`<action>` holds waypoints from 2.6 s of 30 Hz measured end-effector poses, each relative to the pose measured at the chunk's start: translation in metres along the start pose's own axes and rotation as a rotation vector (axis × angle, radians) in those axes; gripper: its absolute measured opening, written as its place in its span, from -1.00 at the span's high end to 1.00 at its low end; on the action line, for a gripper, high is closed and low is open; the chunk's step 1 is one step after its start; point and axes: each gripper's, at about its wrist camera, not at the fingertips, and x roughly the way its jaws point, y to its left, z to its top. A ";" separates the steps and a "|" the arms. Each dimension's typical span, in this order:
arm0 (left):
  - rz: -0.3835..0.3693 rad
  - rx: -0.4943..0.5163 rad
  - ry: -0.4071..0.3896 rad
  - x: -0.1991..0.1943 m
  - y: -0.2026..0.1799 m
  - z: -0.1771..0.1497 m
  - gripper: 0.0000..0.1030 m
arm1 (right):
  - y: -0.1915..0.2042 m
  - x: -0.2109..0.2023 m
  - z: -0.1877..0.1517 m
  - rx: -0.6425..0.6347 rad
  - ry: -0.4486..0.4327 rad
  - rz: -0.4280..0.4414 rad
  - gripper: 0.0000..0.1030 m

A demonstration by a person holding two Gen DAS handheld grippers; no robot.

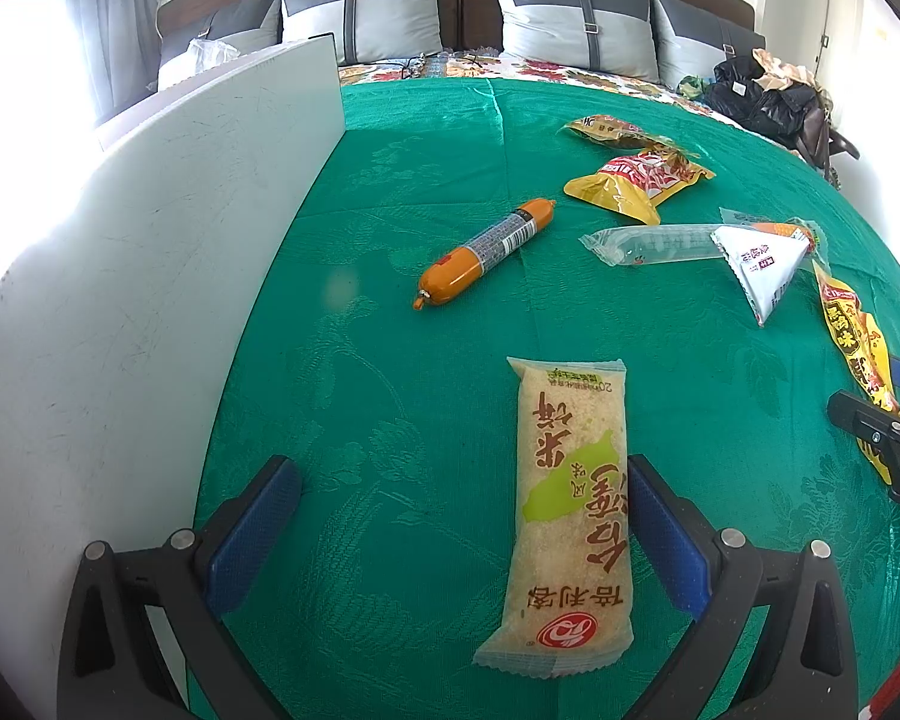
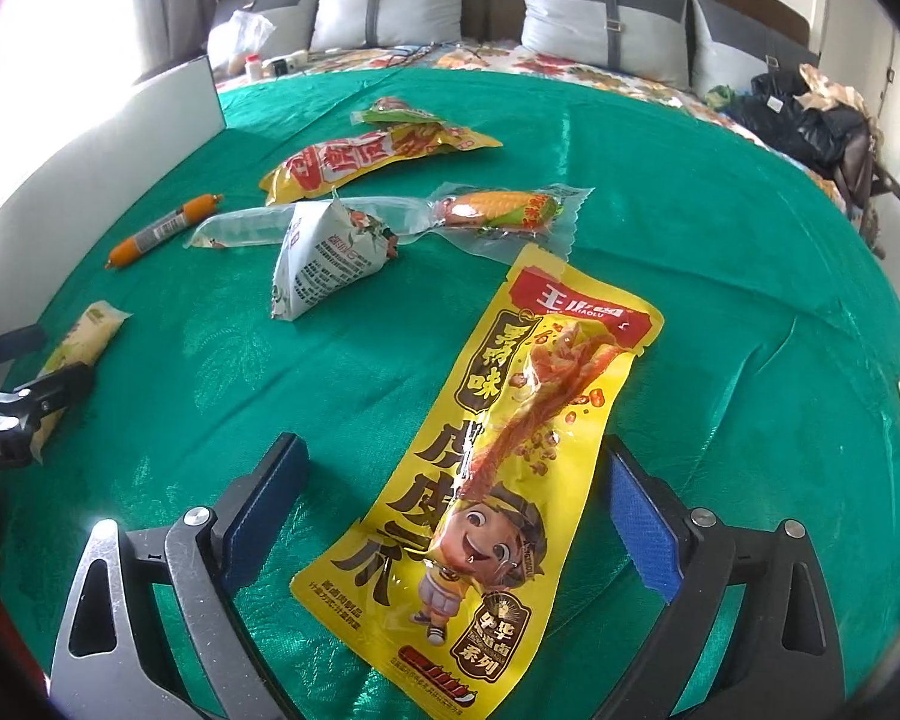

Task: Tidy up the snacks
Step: 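Close the left gripper on the rice cake bar, then carry the rice cake bar with the left gripper while the right gripper carries the yellow bag into the box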

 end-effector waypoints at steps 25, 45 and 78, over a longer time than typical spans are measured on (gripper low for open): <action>-0.259 -0.067 0.157 -0.038 -0.005 -0.014 0.62 | -0.049 -0.040 -0.010 0.296 0.203 0.209 0.09; -0.439 -0.293 -0.052 -0.156 0.070 0.008 0.62 | 0.042 -0.109 0.013 0.407 -0.015 0.611 0.09; -0.135 -0.288 -0.207 -0.202 0.117 0.010 -0.90 | 0.026 -0.040 -0.028 -0.007 -0.008 -0.052 -0.44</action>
